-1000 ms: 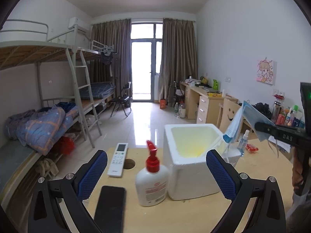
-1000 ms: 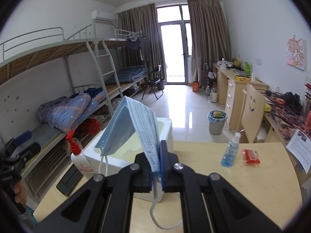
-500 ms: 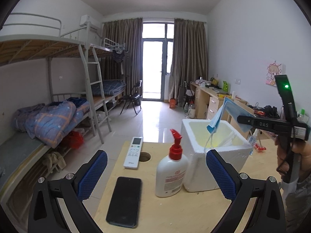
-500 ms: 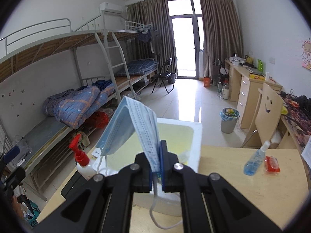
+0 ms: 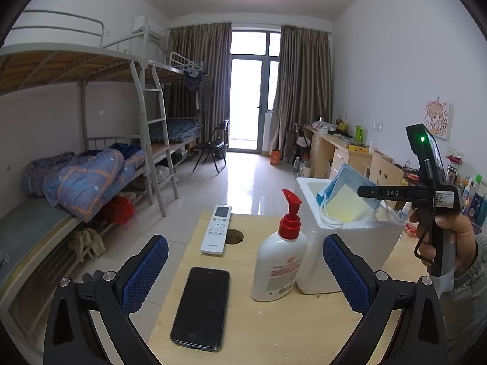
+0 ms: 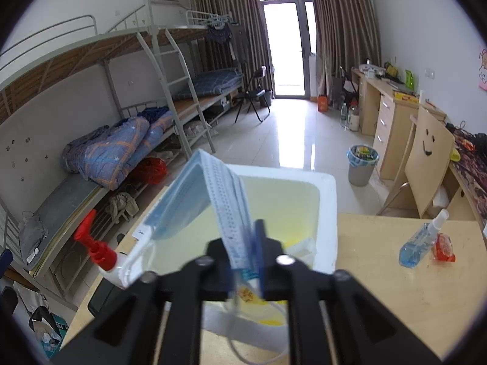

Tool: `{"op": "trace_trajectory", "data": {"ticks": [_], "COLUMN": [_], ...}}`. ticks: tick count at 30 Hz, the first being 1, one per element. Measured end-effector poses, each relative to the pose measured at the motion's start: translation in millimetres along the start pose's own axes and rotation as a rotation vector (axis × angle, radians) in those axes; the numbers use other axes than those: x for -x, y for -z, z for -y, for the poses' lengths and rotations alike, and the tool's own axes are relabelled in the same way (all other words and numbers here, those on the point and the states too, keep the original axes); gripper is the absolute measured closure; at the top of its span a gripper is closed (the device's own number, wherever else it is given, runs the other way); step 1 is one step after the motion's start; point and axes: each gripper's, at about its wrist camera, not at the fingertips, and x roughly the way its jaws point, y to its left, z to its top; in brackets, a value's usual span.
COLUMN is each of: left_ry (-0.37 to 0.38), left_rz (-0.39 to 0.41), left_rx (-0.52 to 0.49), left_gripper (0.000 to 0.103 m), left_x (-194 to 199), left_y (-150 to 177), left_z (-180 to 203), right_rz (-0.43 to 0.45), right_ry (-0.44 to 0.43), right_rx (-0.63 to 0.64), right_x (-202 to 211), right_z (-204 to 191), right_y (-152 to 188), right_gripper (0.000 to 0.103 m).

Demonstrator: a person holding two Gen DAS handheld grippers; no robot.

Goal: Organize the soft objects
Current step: 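Lower the blue mask into the foam box and open the right gripper, then move both grippers back from the box toward the grey sock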

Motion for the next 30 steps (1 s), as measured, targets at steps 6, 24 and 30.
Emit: {"op": "trace_trajectory", "data": {"ticks": [6, 24, 30], "left_ry": [0.003, 0.03, 0.038], "left_rz": [-0.015, -0.005, -0.008], "left_rx": [0.008, -0.005, -0.004], "left_gripper": [0.001, 0.001, 0.001], "left_x": [-5, 3, 10], "left_y": [1, 4, 5], "left_z": [-1, 9, 15], "right_rz": [-0.005, 0.065, 0.124], "right_ry": [0.014, 0.038, 0.058], "right_rx": [0.004, 0.005, 0.044], "right_x": [2, 43, 72], "right_z": [-2, 0, -7], "right_y": [3, 2, 16], "right_gripper": [0.042, 0.035, 0.015]}}
